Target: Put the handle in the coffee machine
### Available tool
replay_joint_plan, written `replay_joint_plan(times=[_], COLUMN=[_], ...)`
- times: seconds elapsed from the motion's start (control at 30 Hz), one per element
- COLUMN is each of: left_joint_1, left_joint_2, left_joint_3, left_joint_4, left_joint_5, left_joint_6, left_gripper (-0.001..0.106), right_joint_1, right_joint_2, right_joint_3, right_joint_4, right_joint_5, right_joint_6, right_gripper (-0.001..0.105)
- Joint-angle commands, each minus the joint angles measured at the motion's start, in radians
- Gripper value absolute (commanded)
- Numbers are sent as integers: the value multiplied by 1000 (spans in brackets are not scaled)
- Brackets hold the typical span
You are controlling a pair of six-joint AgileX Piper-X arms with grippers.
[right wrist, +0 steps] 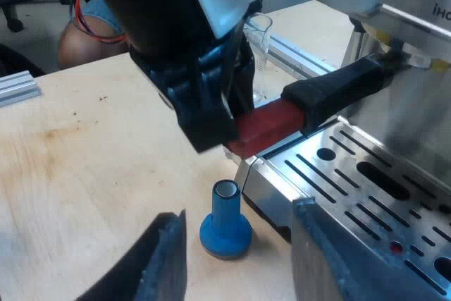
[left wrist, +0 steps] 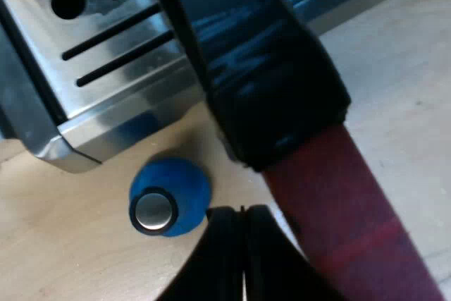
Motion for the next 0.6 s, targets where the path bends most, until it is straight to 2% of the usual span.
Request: replay_joint_plan(times=[0.03, 0.3, 0.43, 0.6], left_joint_1=[41, 173, 246, 335], left_joint_2=[-42, -140, -190, -261], left_joint_3=[-10, -10, -10, -10], left_joint_4=[5, 28, 44, 63], left_joint_5=[11, 3, 3, 3], left_joint_6=[42, 147, 204, 274], left_gripper=[0, 0, 0, 0], right_joint_1=[2, 2, 2, 2], right_joint_2=[3, 33, 38, 42], right_joint_3=[-2, -2, -2, -2], right_joint_4=[1, 0, -16, -38], right_joint_5=[2, 23, 76, 85], right_joint_6=[-10, -10, 51, 53], right_gripper=[39, 39, 39, 39])
